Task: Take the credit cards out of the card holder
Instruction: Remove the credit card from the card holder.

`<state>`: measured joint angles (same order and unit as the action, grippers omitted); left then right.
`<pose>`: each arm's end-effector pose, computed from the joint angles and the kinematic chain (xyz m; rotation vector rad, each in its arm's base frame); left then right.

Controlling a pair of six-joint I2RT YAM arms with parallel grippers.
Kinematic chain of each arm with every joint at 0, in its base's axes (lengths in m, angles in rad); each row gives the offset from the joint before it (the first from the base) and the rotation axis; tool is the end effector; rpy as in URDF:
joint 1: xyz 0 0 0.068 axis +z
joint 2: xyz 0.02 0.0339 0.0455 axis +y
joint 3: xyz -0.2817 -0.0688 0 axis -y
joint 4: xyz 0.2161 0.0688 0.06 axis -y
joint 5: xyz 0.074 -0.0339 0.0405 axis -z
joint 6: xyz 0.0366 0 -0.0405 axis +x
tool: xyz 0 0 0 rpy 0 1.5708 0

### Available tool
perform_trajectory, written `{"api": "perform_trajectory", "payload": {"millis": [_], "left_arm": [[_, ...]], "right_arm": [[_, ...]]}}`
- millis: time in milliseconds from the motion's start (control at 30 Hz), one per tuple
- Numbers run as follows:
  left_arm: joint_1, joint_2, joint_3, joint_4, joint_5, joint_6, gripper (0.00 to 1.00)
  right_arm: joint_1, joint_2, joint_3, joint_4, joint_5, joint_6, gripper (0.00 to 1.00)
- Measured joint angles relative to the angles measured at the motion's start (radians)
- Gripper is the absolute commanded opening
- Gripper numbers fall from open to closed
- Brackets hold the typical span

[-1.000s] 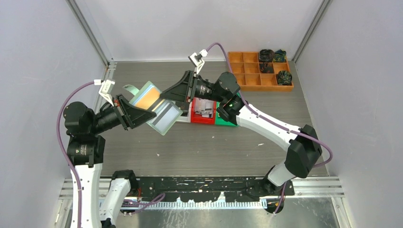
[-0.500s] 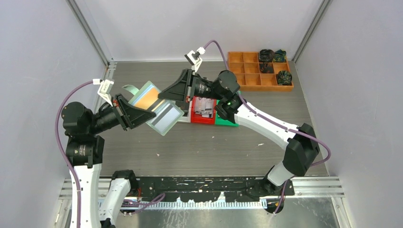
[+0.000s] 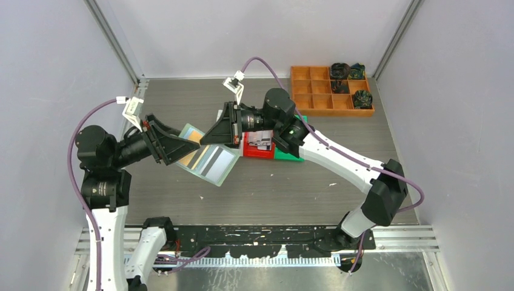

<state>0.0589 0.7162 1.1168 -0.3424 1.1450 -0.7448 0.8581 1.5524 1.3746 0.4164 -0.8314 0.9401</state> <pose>0.0739 -0.0290 0.4431 0.3388 1.6931 -1.3735 0.1979 0.2704 0.4393 -0.7997 1.5714 1.9534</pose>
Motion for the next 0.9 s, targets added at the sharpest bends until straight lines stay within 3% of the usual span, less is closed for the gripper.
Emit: {"api": "perform_trajectory", "payload": {"millis": [233, 733, 833, 900], "left_arm": [[0.0, 0.005, 0.01, -0.023, 0.0, 0.023, 0.5], [0.0, -0.024, -0.002, -0.155, 0.086, 0.131, 0.3], [0.0, -0.024, -0.004, -0.17, 0.107, 0.134, 0.3], [0.0, -0.025, -0.008, -0.174, 0.118, 0.134, 0.36]], "right_arm": [[0.0, -0.019, 0.037, -0.192, -0.066, -0.142, 0.01], [0.0, -0.022, 0.136, -0.376, -0.143, -0.262, 0.01], [0.0, -0.022, 0.143, -0.395, -0.153, -0.277, 0.01], [0.0, -0.022, 0.144, -0.399, -0.157, -0.281, 0.01]]}}
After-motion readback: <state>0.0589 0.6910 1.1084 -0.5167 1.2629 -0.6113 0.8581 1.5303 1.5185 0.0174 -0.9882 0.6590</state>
